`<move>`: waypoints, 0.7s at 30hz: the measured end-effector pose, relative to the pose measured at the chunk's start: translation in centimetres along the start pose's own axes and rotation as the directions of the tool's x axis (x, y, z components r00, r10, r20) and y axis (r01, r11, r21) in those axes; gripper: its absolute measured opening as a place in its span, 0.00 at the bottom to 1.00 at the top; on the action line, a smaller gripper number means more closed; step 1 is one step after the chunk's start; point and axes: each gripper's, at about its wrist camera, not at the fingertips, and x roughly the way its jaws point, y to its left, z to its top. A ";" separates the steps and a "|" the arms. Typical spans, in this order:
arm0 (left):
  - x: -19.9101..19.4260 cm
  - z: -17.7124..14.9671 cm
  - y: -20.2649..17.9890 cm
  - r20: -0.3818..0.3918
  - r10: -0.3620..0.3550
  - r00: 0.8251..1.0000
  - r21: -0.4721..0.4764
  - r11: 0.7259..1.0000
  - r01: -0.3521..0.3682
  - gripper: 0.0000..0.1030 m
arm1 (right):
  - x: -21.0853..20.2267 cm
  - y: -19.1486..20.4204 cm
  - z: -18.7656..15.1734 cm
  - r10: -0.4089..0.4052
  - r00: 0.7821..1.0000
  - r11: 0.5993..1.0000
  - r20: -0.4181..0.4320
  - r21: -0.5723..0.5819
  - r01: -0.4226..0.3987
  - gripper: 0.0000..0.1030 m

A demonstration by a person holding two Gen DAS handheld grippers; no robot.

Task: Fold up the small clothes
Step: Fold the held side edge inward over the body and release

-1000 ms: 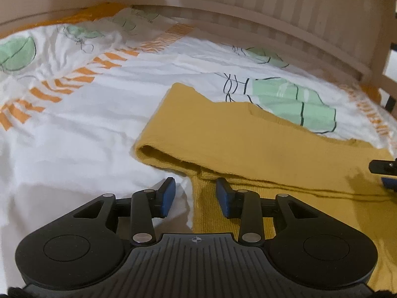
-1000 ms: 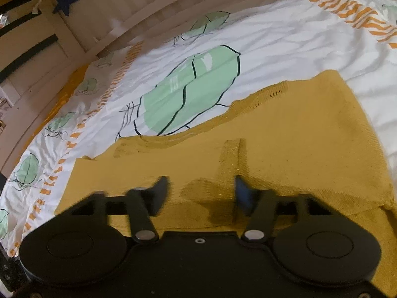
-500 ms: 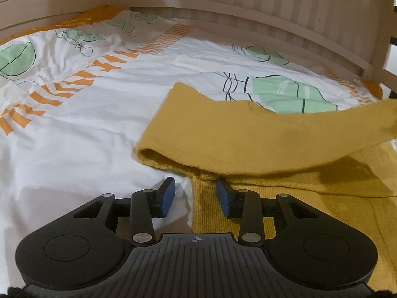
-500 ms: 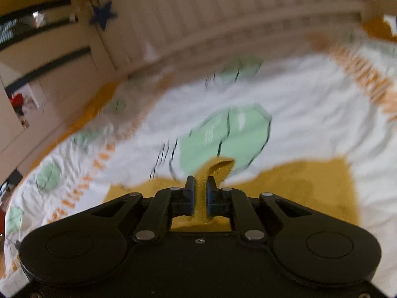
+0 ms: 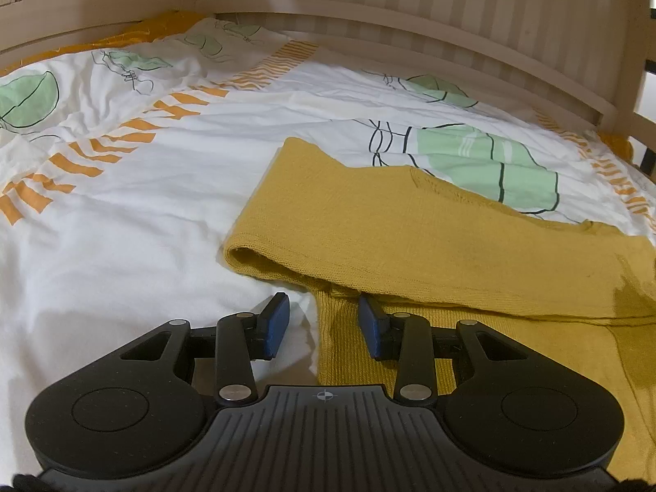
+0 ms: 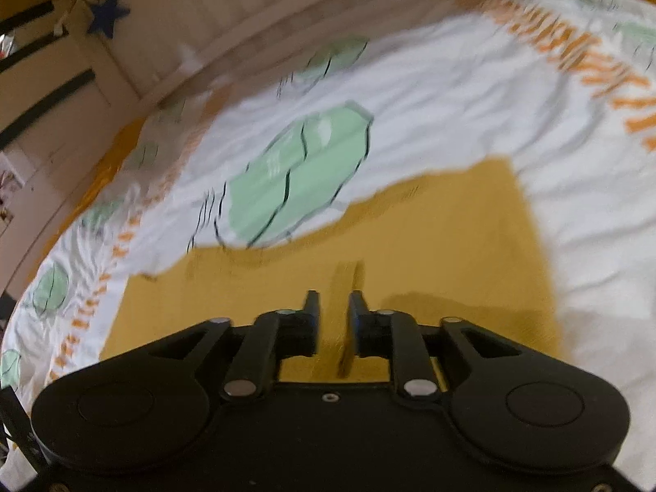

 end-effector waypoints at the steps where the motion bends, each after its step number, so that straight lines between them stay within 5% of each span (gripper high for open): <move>1: 0.0 0.0 0.0 0.000 0.001 1.000 0.001 1.000 -0.001 0.36 | 0.4 0.3 -0.1 0.000 1.000 1.000 -0.009 0.000 0.000 0.38; 7: 0.0 0.0 0.0 0.000 0.001 1.000 0.001 1.000 -0.001 0.36 | 1.8 0.9 -0.6 0.011 1.000 1.000 -0.029 0.011 -0.011 0.41; 10: 0.0 0.0 -0.1 0.000 0.001 1.000 0.002 1.000 -0.001 0.36 | 1.8 1.8 -0.2 0.022 0.999 1.000 -0.029 -0.012 -0.022 0.13; 11: 0.0 0.0 -0.1 0.000 0.001 1.000 0.001 1.000 -0.001 0.36 | 1.6 2.2 -0.2 0.030 0.999 0.999 -0.022 -0.028 -0.030 0.13; 21: 0.0 -0.1 -0.1 0.000 0.001 1.000 0.002 1.000 -0.001 0.36 | -5.7 3.7 3.2 0.059 0.981 0.991 0.185 -0.127 -0.035 0.12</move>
